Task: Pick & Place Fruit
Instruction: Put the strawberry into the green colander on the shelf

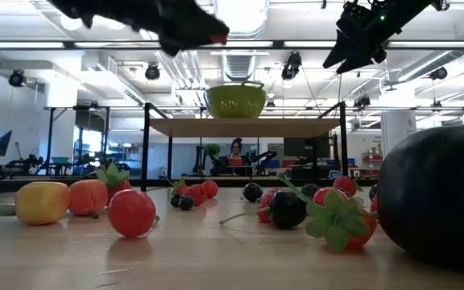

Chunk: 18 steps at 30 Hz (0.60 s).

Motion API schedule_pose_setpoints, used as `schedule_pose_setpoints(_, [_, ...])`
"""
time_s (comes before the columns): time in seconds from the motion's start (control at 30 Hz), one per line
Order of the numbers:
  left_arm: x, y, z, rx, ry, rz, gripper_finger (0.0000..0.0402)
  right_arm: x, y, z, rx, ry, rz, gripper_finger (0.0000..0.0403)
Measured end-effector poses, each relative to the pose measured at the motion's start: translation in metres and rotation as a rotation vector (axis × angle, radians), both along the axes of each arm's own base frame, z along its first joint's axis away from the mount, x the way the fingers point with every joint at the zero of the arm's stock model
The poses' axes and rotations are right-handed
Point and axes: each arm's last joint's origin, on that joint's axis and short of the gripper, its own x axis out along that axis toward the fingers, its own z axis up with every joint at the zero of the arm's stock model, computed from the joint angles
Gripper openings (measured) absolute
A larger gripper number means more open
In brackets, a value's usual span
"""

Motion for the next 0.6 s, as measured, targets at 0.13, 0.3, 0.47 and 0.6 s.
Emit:
schedule_pose_setpoints(0.13, [0.004,0.012,0.028,0.107,-0.057,0.033,0.0162,0.000,0.000,0.000,0.000,0.000,0.000,0.0363])
schedule_pose_setpoints(0.3, [0.003,0.033,0.056,0.179,-0.113,0.105,0.0163,0.000,0.000,0.000,-0.001,0.001,0.000,0.0363])
schedule_pose_setpoints(0.47, [-0.002,0.059,0.073,0.196,-0.149,0.201,0.0163,0.000,0.000,0.000,-0.002,0.002,0.001,0.0363])
schedule_pose_setpoints(0.6, [-0.008,0.081,0.078,0.205,-0.154,0.284,0.0163,0.000,0.000,0.000,-0.002,0.002,0.001,0.0363])
